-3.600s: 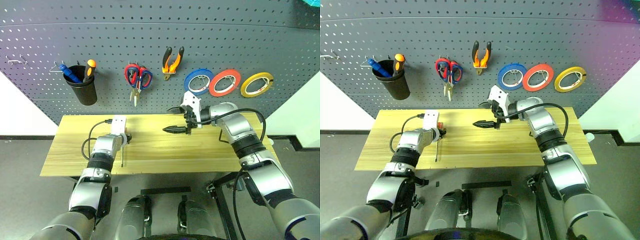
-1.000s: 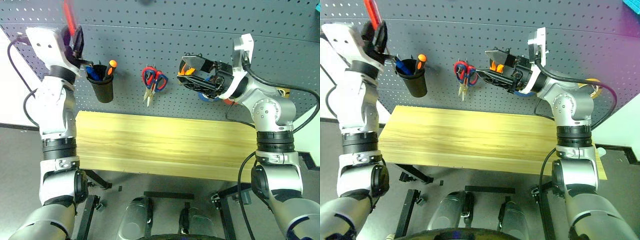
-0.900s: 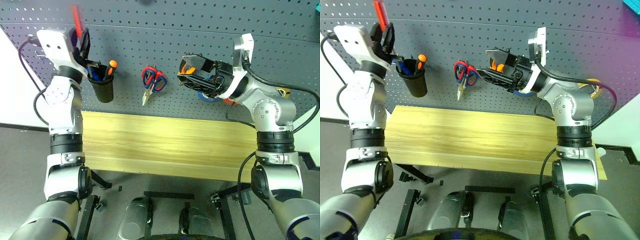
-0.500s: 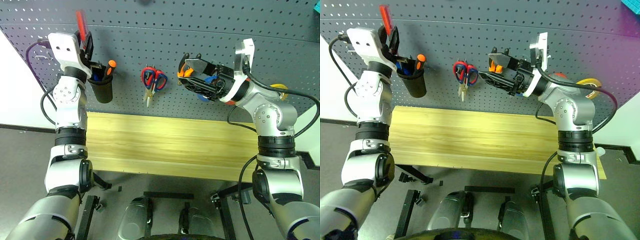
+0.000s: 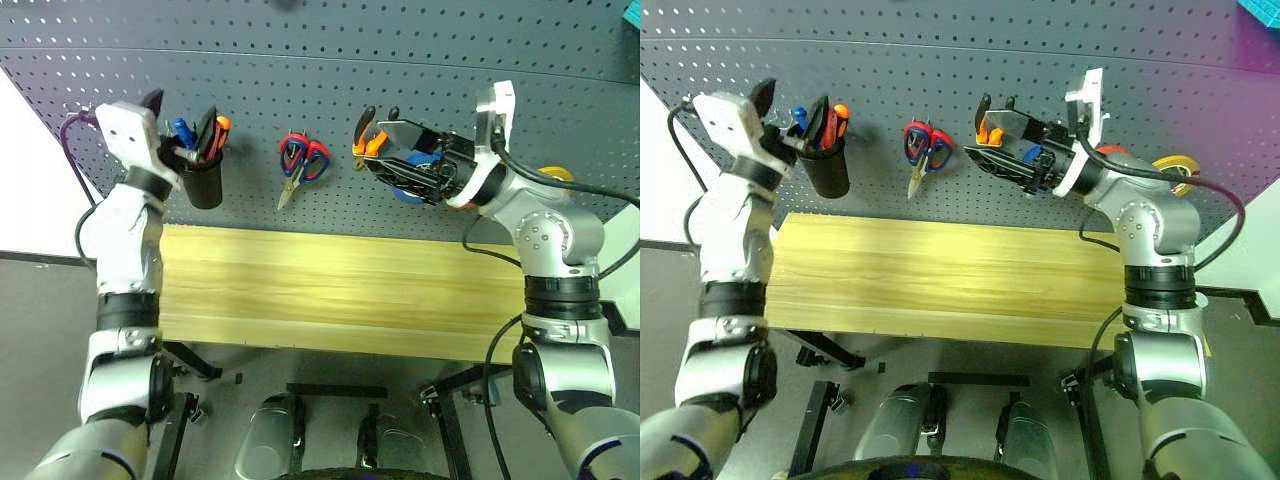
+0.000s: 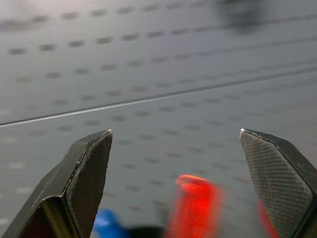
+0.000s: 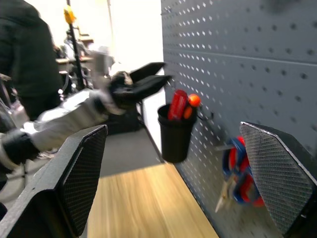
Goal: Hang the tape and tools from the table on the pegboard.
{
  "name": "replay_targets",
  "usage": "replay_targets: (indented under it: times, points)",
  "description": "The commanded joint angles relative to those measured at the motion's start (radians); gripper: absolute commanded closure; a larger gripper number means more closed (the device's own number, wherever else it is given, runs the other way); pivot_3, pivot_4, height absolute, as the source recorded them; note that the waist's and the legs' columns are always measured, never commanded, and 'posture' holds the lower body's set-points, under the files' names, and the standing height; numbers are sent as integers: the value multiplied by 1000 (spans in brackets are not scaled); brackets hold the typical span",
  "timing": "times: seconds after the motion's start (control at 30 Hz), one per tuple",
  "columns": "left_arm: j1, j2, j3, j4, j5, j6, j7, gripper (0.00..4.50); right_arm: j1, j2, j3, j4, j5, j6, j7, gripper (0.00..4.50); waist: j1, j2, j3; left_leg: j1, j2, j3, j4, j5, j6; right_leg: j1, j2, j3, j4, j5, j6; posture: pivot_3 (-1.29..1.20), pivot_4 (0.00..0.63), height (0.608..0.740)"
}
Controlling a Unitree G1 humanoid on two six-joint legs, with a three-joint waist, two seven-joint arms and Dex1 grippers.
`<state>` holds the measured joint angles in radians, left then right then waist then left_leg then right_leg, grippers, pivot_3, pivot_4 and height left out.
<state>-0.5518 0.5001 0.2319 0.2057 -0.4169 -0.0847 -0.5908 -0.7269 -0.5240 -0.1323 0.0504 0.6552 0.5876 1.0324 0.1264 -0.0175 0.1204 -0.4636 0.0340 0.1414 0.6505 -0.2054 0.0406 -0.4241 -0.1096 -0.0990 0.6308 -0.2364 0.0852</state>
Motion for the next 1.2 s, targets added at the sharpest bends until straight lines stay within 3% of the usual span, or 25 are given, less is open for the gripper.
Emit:
replay_targets:
  times: [0.03, 0.17, 0.3, 0.6, 1.2]
  points:
    - [119, 108, 2, -143, -79, 103, -186, 155, 73, -60, 12, -45, -18, 6, 35, 0, -8, 0, 0, 0, 1, 0, 0, -1, 2, 0, 0, 0, 0, 0, 0, 215, 65, 740]
    - [270, 214, -79, -184, -60, 156, -385, 155, 172, -106, 82, 6, -123, -70, 67, 0, -14, 4, -3, 2, 1, 0, 0, -4, 2, 1, 0, 0, 0, 0, 0, 208, 58, 740]
    - [328, 225, -181, -143, -10, 138, -519, 155, 236, -70, 97, 57, -172, -189, 79, 0, -13, 9, -7, 2, 2, 0, -1, -5, 2, -1, -1, 0, -1, -1, -2, 203, 52, 740]
    - [304, 153, -190, -42, 43, 49, -520, 155, 307, -43, 122, 102, -224, -299, 100, 0, -15, 12, -12, 2, 2, 0, -1, -4, 2, -1, -2, 0, -1, -1, -1, 176, 41, 740]
    - [368, 145, -166, -123, 23, 116, -480, 155, 301, -49, 133, 141, -260, -347, 128, 0, -33, 12, -18, 3, 1, 0, -1, -5, 2, -1, -3, 0, 0, -2, -3, 192, 56, 740]
